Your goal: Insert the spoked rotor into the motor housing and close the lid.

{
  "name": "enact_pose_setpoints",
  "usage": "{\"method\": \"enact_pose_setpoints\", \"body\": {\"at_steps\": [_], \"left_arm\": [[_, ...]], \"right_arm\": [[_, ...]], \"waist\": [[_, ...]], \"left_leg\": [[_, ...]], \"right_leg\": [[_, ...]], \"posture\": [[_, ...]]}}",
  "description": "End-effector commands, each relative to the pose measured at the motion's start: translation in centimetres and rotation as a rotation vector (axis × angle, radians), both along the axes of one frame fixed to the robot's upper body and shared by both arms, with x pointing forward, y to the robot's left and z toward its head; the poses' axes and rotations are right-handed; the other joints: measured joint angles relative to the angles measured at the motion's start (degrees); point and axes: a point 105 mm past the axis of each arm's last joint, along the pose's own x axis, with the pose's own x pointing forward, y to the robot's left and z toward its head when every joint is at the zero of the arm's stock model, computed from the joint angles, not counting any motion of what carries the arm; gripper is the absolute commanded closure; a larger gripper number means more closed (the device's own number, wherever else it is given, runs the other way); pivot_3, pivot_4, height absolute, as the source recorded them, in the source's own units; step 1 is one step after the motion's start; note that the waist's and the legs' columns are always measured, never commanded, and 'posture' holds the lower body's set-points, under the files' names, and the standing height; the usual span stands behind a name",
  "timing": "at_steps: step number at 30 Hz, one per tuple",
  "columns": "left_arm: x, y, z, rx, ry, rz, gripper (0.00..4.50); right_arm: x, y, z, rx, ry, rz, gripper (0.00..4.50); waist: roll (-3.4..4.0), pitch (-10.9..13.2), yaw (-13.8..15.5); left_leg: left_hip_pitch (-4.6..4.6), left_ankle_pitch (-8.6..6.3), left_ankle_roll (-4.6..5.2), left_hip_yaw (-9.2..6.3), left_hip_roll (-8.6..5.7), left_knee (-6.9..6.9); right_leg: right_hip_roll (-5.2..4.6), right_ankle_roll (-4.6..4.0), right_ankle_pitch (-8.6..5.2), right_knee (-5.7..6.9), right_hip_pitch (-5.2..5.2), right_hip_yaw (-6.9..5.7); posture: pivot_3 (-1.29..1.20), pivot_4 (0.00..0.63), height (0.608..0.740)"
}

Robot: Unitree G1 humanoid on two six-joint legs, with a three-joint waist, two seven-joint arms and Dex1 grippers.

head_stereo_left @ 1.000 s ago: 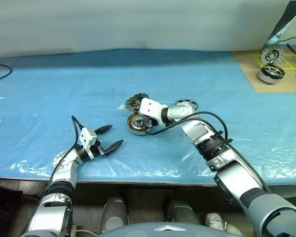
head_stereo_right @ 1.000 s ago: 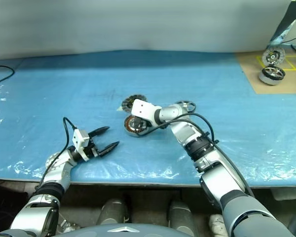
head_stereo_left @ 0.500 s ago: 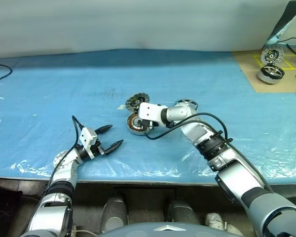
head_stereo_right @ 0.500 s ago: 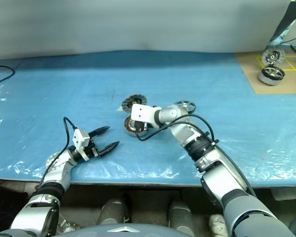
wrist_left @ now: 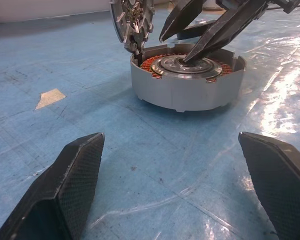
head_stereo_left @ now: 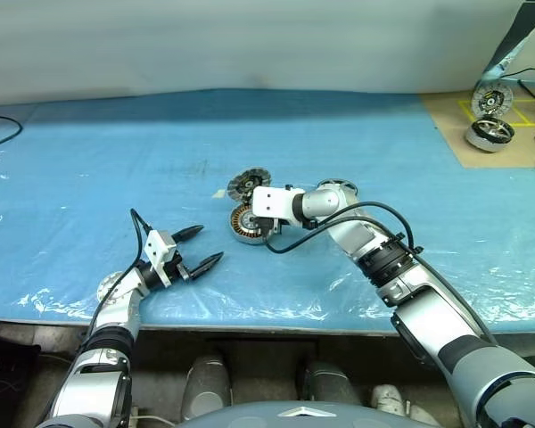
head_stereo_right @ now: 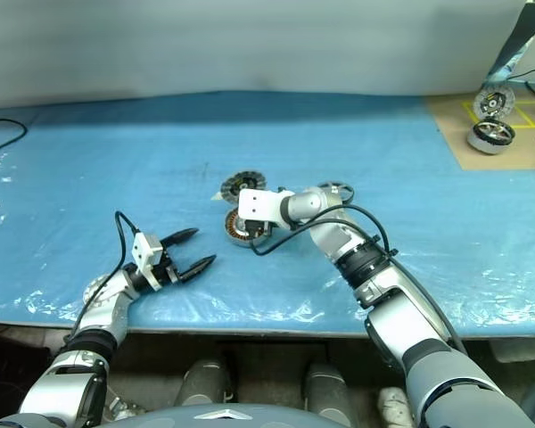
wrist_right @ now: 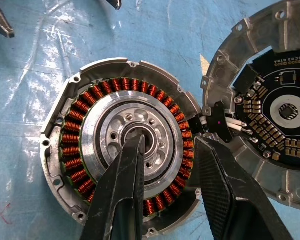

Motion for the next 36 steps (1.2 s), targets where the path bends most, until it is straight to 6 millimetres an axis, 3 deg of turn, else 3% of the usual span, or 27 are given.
{"method": "enact_pose_setpoints", "body": {"at_steps": [1,10,21,36], "left_arm": [[-1.1,-0.1,-2.8,0.009,0.129,0.012,0.00],[-0.8,-0.1,-2.7,0.005,0.124,0.023,0.00],[-0.7,-0.2,-2.7,0.000,0.126,0.025,0.00],[-0.7,-0.1,-2.7,-0.002,0.128,0.026,0.00]], "right_arm": [[-0.3,0.5,0.3,-0.026,-0.023,0.039,2.90],[-0.2,0.7,-0.3,-0.087,-0.026,0.041,2.90],[0.8,-0.5,-0.8,-0.136,-0.005,-0.046,2.90],[-0.4,-0.2,-1.5,-0.174,0.022,0.019,2.90]], "waist": [[0.00,0.00,0.00],[0.00,0.00,-0.03],[0.01,-0.01,-0.01],[0.01,-0.01,0.21]], "left_leg": [[0.00,0.00,0.00,0.00,0.00,0.00],[0.11,0.00,0.01,0.00,0.01,0.00],[0.15,-0.01,0.01,0.00,0.00,0.00],[0.16,-0.01,0.01,-0.01,0.00,0.00]], "right_leg": [[0.00,0.00,0.00,0.00,0.01,0.00],[0.00,-0.13,-0.08,0.07,0.05,0.01],[-0.01,-0.14,-0.08,0.08,0.08,0.02],[-0.05,-0.14,-0.09,0.07,0.12,0.02]], "posture": [[0.00,0.150,0.740],[0.00,0.150,0.740],[0.00,0.150,0.740],[0.00,0.150,0.740]]}}
